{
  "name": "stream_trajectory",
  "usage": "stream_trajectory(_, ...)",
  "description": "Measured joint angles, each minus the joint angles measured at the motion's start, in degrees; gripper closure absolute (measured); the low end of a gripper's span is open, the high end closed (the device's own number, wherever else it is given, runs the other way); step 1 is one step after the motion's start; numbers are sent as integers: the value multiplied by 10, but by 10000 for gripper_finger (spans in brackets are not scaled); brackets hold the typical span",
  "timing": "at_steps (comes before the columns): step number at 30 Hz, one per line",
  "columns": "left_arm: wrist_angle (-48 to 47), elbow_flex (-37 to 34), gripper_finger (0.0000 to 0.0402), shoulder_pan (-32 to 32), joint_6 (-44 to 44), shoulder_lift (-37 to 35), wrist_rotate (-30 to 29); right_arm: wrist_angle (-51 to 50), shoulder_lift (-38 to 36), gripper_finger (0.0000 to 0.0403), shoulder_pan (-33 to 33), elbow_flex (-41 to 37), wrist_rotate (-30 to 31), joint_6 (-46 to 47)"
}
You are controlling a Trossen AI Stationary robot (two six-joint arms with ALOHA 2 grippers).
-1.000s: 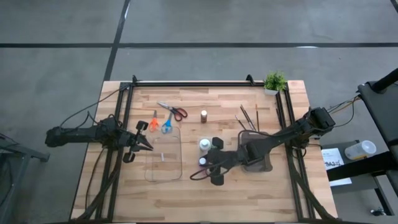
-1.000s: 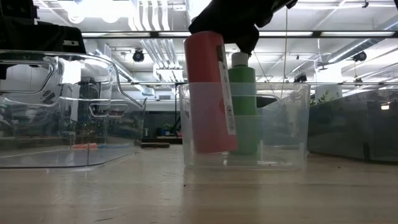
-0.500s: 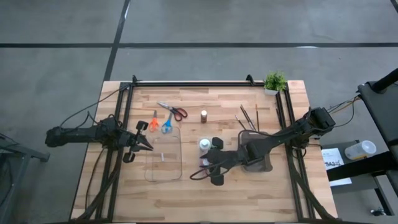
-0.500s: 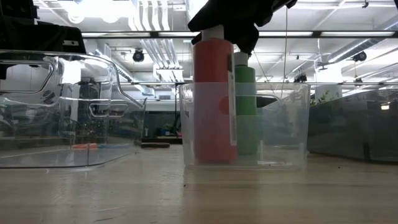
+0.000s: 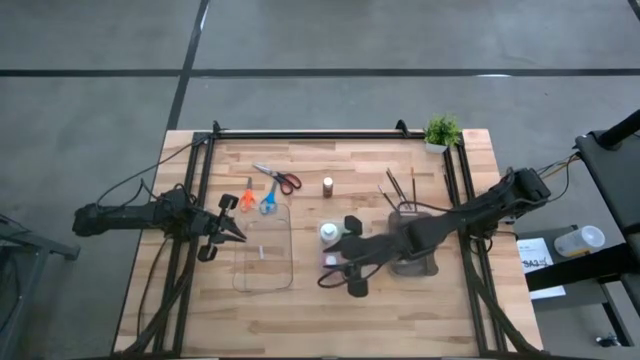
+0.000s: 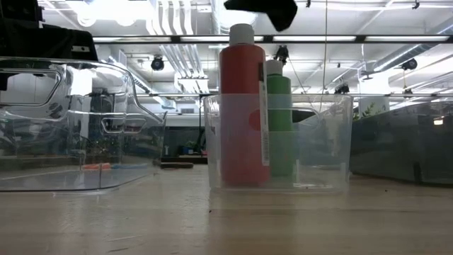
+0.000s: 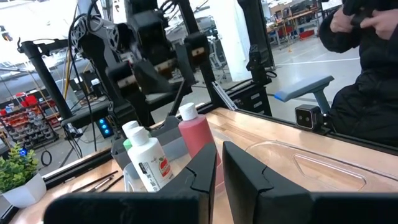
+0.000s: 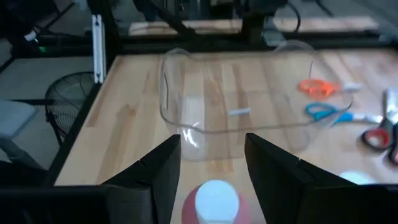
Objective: Pick & Place Paint Supplies
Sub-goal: Put the small red bottle into the white transparent bin
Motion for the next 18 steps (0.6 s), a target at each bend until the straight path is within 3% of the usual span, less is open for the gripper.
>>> stream_trajectory(5, 0, 0, 366, 0, 0, 0, 0, -45, -46, 227, -20, 0, -18, -17)
stream_trajectory(10, 0, 0, 366, 0, 0, 0, 0, -101, -91, 227, -85, 0, -49, -57)
stream_trajectory(14, 0, 0, 366, 0, 0, 0, 0, -130, -120, 227, -157, 0, -108, -149)
stream_trajectory(18, 0, 0, 366, 0, 0, 0, 0, -132, -126, 227, -243, -2, -208, -180)
